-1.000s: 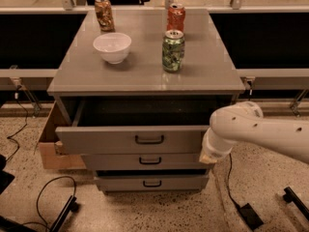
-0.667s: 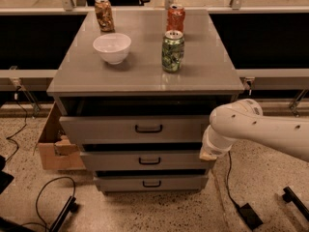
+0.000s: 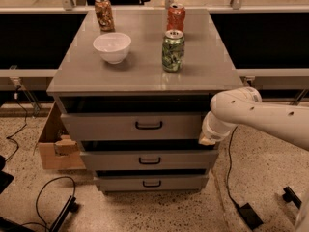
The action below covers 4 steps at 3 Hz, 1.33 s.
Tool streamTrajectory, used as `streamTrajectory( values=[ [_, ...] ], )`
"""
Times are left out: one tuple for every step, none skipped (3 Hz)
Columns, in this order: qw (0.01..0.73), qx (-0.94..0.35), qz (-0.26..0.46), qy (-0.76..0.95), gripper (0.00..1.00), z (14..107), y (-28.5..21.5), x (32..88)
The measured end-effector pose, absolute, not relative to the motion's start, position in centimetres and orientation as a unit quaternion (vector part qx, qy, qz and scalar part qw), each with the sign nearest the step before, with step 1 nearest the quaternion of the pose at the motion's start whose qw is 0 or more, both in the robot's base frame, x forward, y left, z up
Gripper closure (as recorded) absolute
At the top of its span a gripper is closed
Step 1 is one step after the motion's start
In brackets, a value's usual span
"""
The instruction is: Close top drawer
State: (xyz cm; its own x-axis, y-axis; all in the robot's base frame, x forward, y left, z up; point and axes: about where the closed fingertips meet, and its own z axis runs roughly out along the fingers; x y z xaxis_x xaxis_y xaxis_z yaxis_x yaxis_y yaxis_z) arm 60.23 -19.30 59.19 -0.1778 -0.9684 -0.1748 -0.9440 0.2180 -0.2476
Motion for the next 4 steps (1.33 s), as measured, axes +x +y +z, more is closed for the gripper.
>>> streamTrajectory(
  values=[
    [0.144,-0.628,-0.032,0.764,1.00,58.7,-18.7,59.3],
    [0.134,-0.643,-0.004,0.754,1.00,58.4,-17.5,55.9],
    [0.100,-0.680,0.017,0.726,1.00,60.1,-17.2,50.1],
    [0.055,-0.712,-0.001,0.700,1.00,65.2,-19.1,47.0]
  ],
)
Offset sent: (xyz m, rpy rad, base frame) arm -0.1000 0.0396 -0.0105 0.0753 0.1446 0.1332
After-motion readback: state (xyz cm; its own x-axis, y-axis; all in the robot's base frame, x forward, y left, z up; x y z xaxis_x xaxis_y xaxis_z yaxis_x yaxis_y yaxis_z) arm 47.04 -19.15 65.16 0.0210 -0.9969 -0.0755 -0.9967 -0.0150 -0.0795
